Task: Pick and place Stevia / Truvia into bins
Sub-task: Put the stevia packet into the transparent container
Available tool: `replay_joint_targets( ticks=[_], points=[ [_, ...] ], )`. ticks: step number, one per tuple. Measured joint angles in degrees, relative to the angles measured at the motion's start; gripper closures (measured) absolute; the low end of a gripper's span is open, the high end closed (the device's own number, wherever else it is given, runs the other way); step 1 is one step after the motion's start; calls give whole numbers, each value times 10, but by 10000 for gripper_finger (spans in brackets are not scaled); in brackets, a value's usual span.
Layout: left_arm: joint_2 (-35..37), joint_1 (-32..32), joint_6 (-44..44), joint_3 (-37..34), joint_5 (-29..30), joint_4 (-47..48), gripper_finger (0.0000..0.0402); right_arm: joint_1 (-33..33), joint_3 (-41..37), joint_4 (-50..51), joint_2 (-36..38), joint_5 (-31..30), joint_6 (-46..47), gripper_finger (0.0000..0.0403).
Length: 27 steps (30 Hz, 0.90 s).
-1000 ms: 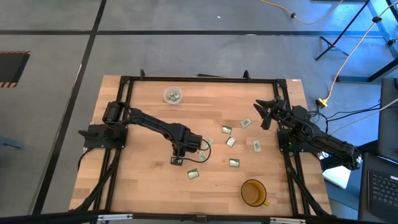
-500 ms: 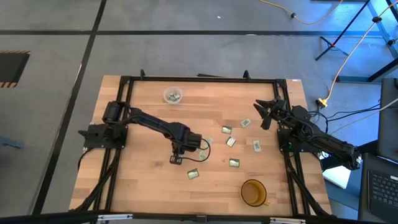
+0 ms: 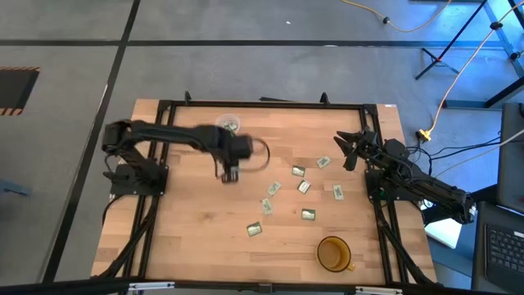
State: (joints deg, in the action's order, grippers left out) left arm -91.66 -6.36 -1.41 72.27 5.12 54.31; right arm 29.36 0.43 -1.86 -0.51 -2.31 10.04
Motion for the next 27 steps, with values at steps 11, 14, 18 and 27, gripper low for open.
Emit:
replay_joint_targets(
  ticks=[11, 14, 18, 27],
  points=[
    [36, -236, 33, 1, 35, -57, 399, 0, 0, 0, 0, 0, 0, 269],
    [10, -290, 36, 1, -7, -91, 400, 0, 0, 0, 0, 0, 0, 269],
    [-35, -334, 37, 1, -37, -105, 399, 0, 0, 0, 0, 0, 0, 269],
    [-116, -369, 37, 1, -37, -96, 400, 0, 0, 0, -1, 0, 0, 269]
  ],
)
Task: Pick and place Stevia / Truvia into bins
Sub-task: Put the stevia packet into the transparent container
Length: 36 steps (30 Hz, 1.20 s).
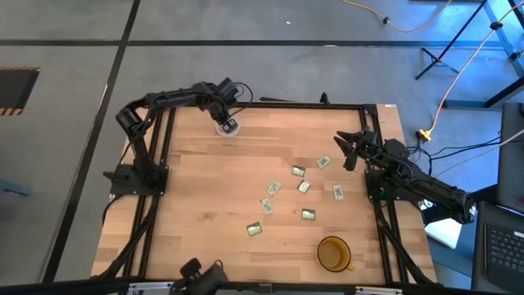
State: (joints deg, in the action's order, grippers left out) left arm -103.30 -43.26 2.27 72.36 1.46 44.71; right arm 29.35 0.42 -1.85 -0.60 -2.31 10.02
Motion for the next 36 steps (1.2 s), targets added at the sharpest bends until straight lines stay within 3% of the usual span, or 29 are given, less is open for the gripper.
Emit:
replay_joint_targets(
  ticks=[12, 24, 30, 36],
  points=[
    [-14, 2, 11, 0, 20, 1, 372, 0, 0, 0, 0, 0, -2, 269],
    [56, 16, 33, 0, 38, 1, 309, 0, 0, 0, 0, 0, -2, 269],
    [122, 66, 69, 0, 5, -4, 315, 0, 0, 0, 0, 0, -2, 269],
    [150, 158, 79, 0, 0, -8, 319, 0, 0, 0, 0, 0, -2, 269]
  ],
)
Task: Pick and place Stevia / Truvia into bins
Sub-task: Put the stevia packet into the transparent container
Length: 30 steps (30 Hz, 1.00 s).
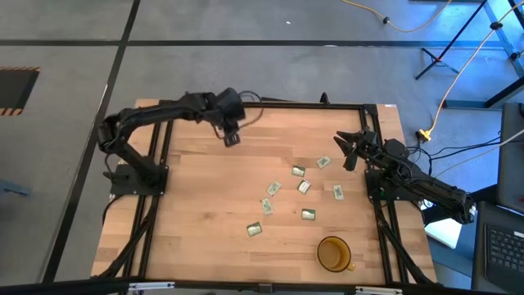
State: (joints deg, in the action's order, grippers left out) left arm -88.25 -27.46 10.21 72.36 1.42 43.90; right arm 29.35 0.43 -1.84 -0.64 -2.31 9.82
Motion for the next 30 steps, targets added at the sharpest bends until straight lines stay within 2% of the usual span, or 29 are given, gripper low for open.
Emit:
replay_joint_targets(
  ticks=[8, 11, 15, 20, 25, 30],
  points=[
    [-23, 112, -26, 0, -2, -12, 314, 0, 0, 0, 0, 1, 0, 269],
    [-28, 141, -3, -11, -42, -38, 315, 0, 0, 0, 0, 19, -12, 269],
    [-14, 148, -8, -73, -129, -154, 323, 0, 0, 1, 0, 43, -29, 269],
    [9, 146, -25, -172, -156, -288, 333, -3, 0, 3, -2, 55, -26, 269],
    [35, 146, -50, -302, -232, -509, 336, -25, 0, 2, -17, 59, -26, 269],
    [61, 146, -82, -408, -242, -728, 334, -39, 6, 13, -46, 39, -4, 269]
  ],
)
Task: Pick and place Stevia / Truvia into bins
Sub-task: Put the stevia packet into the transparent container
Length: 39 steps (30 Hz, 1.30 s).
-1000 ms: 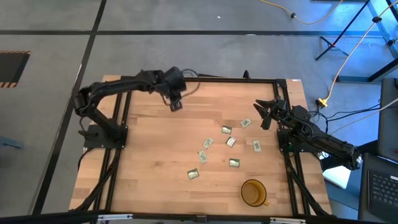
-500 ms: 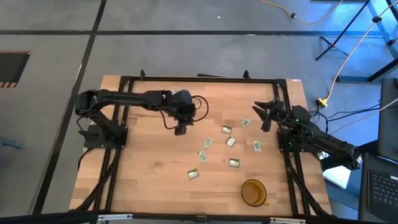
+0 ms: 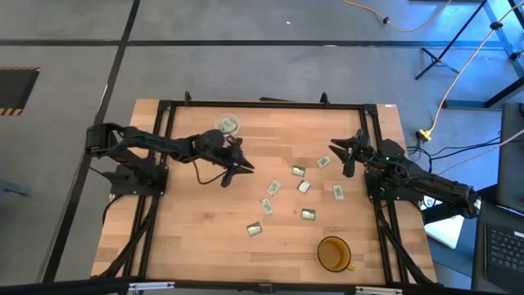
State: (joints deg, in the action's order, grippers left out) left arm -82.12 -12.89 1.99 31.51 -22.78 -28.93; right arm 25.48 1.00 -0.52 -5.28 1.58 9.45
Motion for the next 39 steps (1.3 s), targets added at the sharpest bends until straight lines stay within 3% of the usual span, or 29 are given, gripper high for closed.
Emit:
replay_joint_targets(
  ticks=[6, 20, 29, 39],
  points=[
    [7, 1, -13, -45, 5, -148, 334, 0, 69, 88, -81, -31, 43, 269],
    [7, 1, -13, -45, 11, -146, 336, 0, 219, 289, -396, -56, 266, 269],
    [7, 1, -2, -45, 11, -146, 332, 0, 222, 280, -536, -55, 263, 269],
    [7, 1, 7, -45, 11, -142, 334, -11, 222, 238, -620, -56, 263, 269]
  ],
)
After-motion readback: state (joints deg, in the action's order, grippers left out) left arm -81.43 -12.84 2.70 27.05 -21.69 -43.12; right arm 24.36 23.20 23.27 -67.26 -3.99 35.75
